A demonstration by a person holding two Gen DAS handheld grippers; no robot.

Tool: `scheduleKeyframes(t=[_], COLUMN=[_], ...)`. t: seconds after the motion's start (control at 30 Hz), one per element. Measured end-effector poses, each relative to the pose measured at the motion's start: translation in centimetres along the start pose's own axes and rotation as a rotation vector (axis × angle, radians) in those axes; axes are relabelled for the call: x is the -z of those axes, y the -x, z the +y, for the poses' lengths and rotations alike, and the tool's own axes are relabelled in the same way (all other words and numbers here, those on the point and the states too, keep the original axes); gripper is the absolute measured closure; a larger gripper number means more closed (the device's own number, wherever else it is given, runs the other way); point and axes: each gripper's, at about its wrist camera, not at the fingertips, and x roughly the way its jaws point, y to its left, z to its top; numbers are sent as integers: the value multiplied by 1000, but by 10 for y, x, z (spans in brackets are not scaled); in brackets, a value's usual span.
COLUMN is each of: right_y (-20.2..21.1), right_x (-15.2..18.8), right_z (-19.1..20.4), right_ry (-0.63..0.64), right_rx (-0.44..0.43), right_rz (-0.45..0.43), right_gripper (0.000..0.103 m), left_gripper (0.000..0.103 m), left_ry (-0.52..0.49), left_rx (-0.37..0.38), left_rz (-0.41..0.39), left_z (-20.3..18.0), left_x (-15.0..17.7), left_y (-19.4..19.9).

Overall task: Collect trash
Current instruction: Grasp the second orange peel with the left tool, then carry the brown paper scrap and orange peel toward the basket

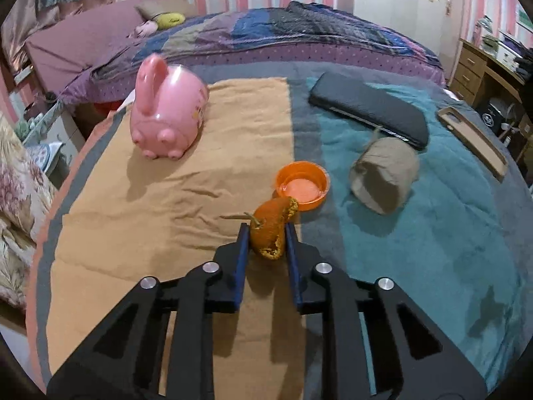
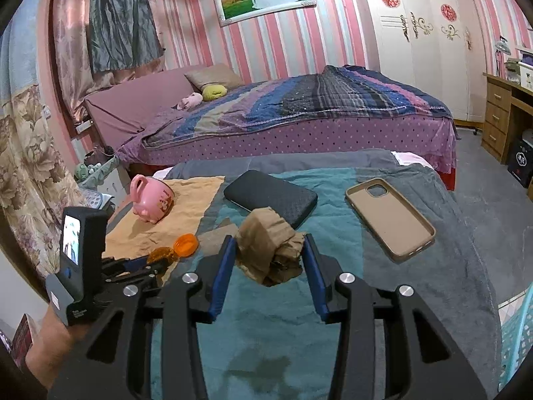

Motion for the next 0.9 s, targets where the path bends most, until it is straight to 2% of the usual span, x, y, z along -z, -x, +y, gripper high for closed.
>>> scheduleKeyframes(t=[0.47, 0.67, 0.9], right_y=[35, 59, 90], right_x=[4, 4, 9], right_z=[0, -11, -32], right_ry=[23, 21, -5], right_rx=[6, 35, 71], right_rz=[-55, -92, -126], right_gripper=[61, 61, 61], left_gripper=[86, 86, 86], left_ry=[39, 33, 14], left_rx=[29, 54, 129], left_rz=[-182, -225, -277], left_z=[15, 3, -24], left_x=[-6, -5, -3], left_y=[89, 110, 136])
